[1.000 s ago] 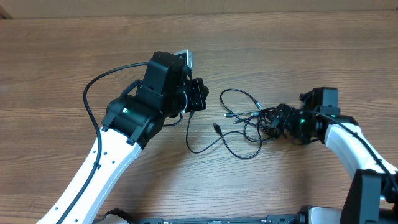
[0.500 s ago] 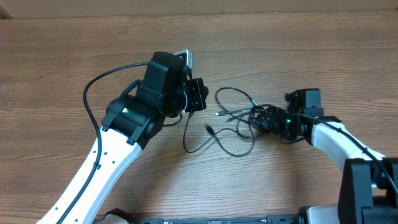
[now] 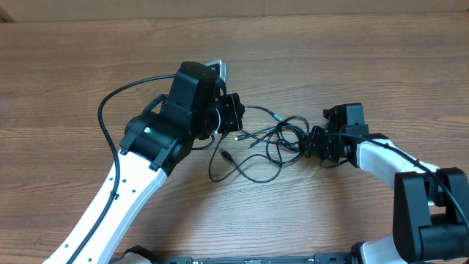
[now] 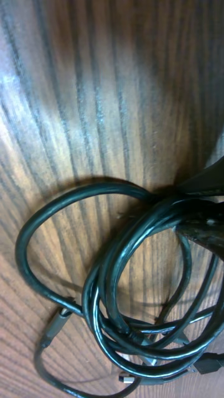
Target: Untangle cables
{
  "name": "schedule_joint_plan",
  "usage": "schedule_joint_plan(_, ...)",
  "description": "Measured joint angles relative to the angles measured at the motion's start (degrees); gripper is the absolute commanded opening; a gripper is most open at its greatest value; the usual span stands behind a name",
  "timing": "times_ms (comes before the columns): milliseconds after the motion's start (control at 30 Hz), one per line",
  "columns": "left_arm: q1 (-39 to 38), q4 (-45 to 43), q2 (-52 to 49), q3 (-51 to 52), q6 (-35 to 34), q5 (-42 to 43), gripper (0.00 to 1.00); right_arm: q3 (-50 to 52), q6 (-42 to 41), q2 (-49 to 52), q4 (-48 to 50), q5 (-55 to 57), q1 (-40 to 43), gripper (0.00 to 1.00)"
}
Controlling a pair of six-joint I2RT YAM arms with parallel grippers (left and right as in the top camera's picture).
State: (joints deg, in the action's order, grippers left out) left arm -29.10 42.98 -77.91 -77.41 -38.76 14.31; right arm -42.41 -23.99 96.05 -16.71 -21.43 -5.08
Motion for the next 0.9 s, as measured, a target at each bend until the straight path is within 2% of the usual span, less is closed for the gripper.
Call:
schedule_joint_plan(200,0.0,0.3,0.0,0.0,0.0,0.0,0.04,-2.3,0.9,-4.5,-6.8,1.5,-0.2,0.04)
schedule_joint_plan(433,0.0,0.5,0.0,0.0,-0.3,0.0,0.04,-10.0,2.1,-18.0,-11.8,2.4,-0.2,0.04)
schedule_joint_plan(633,0.0,0.5,0.0,0.0,-1.3,0.1,0.04,-20.1,3.4,-27.6,-22.6,4.8,-0.2,0.04)
schedule_joint_plan(867,0.0,-2.8,0.0,0.0,-3.1,4.2,0.04,-35.9,7.6,-29.4,-36.8,8.8,-0.2,0.04)
schedule_joint_plan(900,0.0,-3.8,0.0,0.0,-3.5,5.4,0.09,-37.6,8.3,-29.5,-37.9,9.4,-0.2,0.04)
